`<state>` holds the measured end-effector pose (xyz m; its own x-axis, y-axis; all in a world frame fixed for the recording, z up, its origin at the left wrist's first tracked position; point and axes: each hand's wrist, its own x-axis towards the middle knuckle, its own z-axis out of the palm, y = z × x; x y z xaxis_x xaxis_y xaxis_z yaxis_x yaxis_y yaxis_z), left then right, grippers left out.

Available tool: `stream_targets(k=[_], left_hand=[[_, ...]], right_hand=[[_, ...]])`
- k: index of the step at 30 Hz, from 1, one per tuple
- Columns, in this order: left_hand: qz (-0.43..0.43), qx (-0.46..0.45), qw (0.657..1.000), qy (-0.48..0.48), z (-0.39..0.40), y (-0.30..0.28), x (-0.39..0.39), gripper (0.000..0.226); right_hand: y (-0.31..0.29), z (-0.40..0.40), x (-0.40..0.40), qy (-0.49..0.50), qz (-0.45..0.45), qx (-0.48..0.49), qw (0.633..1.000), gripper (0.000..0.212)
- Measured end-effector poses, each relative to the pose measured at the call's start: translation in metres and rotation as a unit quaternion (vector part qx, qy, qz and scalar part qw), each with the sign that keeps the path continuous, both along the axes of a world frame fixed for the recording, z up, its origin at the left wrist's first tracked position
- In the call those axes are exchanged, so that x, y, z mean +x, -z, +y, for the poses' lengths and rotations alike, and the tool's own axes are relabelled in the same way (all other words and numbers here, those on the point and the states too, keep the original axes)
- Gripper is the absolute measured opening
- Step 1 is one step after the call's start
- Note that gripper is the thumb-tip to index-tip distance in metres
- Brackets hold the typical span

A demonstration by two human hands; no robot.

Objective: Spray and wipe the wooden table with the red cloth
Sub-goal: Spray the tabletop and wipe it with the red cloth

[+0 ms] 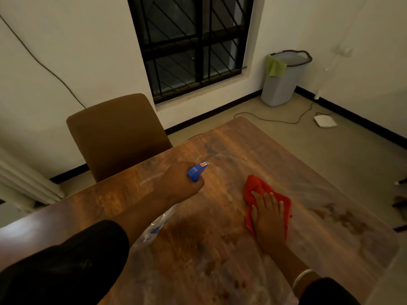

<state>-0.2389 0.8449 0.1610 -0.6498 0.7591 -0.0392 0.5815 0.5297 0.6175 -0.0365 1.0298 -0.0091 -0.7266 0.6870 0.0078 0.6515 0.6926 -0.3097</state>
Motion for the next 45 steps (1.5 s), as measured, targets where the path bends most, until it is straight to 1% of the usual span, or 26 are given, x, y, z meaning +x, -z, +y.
stream_targets(k=[2, 8, 9, 12, 13, 16, 19, 21, 23, 25, 26, 27, 29, 30, 31, 33, 35, 37, 39, 40, 42, 43, 45], left_hand=[[-0.012, 0.010, 1.000, -0.007, 0.013, -0.003, 0.000, 0.018], [-0.023, 0.018, 0.999, -0.044, 0.025, 0.001, -0.004, 0.019], [-0.025, 0.014, 0.998, -0.047, 0.023, 0.002, -0.004, 0.019], [-0.021, 0.028, 0.998, -0.053, 0.012, 0.004, -0.007, 0.018], [-0.021, 0.032, 0.998, -0.051, 0.006, 0.004, -0.012, 0.018], [-0.030, 0.007, 0.999, -0.037, -0.016, 0.001, -0.026, 0.018], [-0.048, 0.031, 0.996, -0.061, -0.048, 0.002, -0.040, 0.013], [-0.052, 0.022, 0.996, -0.075, -0.067, 0.004, -0.049, 0.012], [-0.038, 0.024, 0.995, -0.089, -0.088, 0.006, -0.060, 0.013], [-0.012, 0.041, 0.995, -0.095, -0.105, 0.007, -0.069, 0.017], [-0.010, 0.050, 0.994, -0.099, -0.112, 0.007, -0.072, 0.019], [-0.007, 0.060, 0.993, -0.102, -0.117, 0.006, -0.075, 0.020], [0.008, 0.080, 0.991, -0.105, -0.125, 0.006, -0.080, 0.022], [0.012, 0.085, 0.990, -0.108, -0.127, 0.006, -0.082, 0.023], [0.014, 0.087, 0.990, -0.110, -0.127, 0.006, -0.082, 0.024], [0.005, 0.085, 0.990, -0.110, -0.124, 0.007, -0.082, 0.024], [-0.007, 0.079, 0.991, -0.107, -0.120, 0.011, -0.080, 0.023], [-0.007, 0.084, 0.991, -0.101, -0.117, 0.015, -0.076, 0.023], [0.006, 0.106, 0.989, -0.105, -0.112, 0.016, -0.073, 0.022], [0.007, 0.122, 0.986, -0.112, -0.109, 0.017, -0.073, 0.022], [0.007, 0.143, 0.982, -0.126, -0.101, 0.017, -0.076, 0.023], [0.015, 0.150, 0.979, -0.134, -0.098, 0.016, -0.078, 0.024], [0.022, 0.152, 0.976, -0.152, -0.092, 0.015, -0.084, 0.022]], right_hand=[[0.003, 0.005, -0.002, -0.004, -0.006, -0.002, 1.000, 0.068], [0.004, 0.034, -0.008, -0.008, -0.019, 0.005, 1.000, 0.073], [0.003, 0.037, -0.011, -0.004, -0.010, 0.001, 1.000, 0.070], [0.007, 0.040, -0.017, 0.010, 0.007, -0.006, 1.000, 0.050], [0.008, 0.042, -0.021, 0.018, 0.003, -0.010, 1.000, 0.050], [0.005, 0.047, -0.044, 0.027, -0.016, -0.019, 0.999, 0.057], [-0.002, 0.019, -0.087, -0.001, -0.039, -0.019, 0.999, 0.062], [-0.001, -0.034, -0.115, -0.074, -0.053, -0.001, 0.996, 0.062], [0.005, -0.118, -0.132, -0.204, -0.052, 0.009, 0.977, 0.062], [0.019, -0.205, -0.129, -0.355, -0.030, 0.033, 0.934, 0.062], [0.024, -0.235, -0.124, -0.405, -0.014, 0.052, 0.913, 0.063], [0.029, -0.249, -0.121, -0.433, -0.002, 0.063, 0.899, 0.063], [0.032, -0.233, -0.122, -0.449, -0.002, 0.056, 0.892, 0.061], [0.029, -0.209, -0.124, -0.436, -0.011, 0.054, 0.898, 0.060], [0.024, -0.178, -0.125, -0.407, -0.019, 0.045, 0.912, 0.059], [0.012, -0.103, -0.127, -0.301, -0.034, 0.012, 0.953, 0.058], [-0.001, -0.020, -0.123, -0.177, -0.048, 0.008, 0.983, 0.057], [-0.013, 0.056, -0.118, -0.072, -0.062, -0.010, 0.995, 0.058], [-0.015, 0.103, -0.120, -0.007, -0.079, -0.034, 0.996, 0.060], [-0.012, 0.111, -0.126, 0.007, -0.087, -0.032, 0.996, 0.061], [-0.004, 0.095, -0.142, 0.006, -0.093, -0.020, 0.995, 0.063], [0.000, 0.076, -0.151, -0.012, -0.089, -0.008, 0.996, 0.063], [0.006, 0.025, -0.173, -0.087, -0.072, 0.005, 0.994, 0.064]])
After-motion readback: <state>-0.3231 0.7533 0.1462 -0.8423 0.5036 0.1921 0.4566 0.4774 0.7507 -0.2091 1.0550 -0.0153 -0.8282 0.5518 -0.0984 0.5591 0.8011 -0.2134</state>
